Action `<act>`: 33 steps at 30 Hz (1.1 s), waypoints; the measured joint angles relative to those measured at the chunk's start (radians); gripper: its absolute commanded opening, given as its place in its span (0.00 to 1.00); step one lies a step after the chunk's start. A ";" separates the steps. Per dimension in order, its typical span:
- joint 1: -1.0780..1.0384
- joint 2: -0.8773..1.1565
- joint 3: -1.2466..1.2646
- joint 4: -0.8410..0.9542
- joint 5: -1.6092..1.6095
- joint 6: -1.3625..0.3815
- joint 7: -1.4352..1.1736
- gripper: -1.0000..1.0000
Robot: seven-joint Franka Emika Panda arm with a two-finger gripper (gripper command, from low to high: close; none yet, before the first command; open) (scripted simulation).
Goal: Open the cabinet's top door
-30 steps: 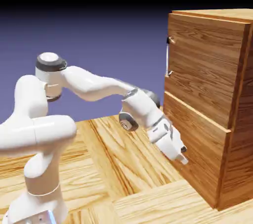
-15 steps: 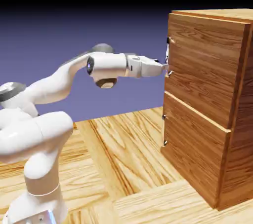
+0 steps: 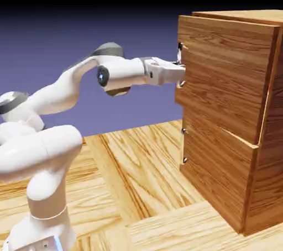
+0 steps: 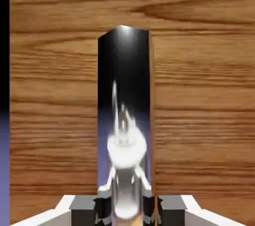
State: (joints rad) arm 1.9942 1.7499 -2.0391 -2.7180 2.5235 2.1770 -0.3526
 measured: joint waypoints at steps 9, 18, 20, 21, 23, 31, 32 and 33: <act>0.057 -0.035 -0.224 -0.241 -0.103 -0.392 -0.168 0.00; -0.073 -0.155 -0.505 -0.327 -0.333 -0.783 -0.327 0.00; -0.117 -0.203 -0.564 -0.327 -0.397 -0.870 -0.371 0.00; -0.141 -0.230 -0.592 -0.324 -0.431 -0.914 -0.395 0.00; -0.190 -0.294 -0.645 -0.311 -0.504 -1.000 -0.448 0.00; -0.349 -0.584 -0.770 -0.203 -0.796 -1.264 -0.680 0.00; -0.363 -0.620 -0.778 -0.185 -0.830 -1.287 -0.709 0.00; -0.375 -0.656 -0.785 -0.166 -0.864 -1.308 -0.738 0.00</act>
State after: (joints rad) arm 1.6187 1.0939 -2.8241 -2.8844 1.6594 0.8695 -1.0903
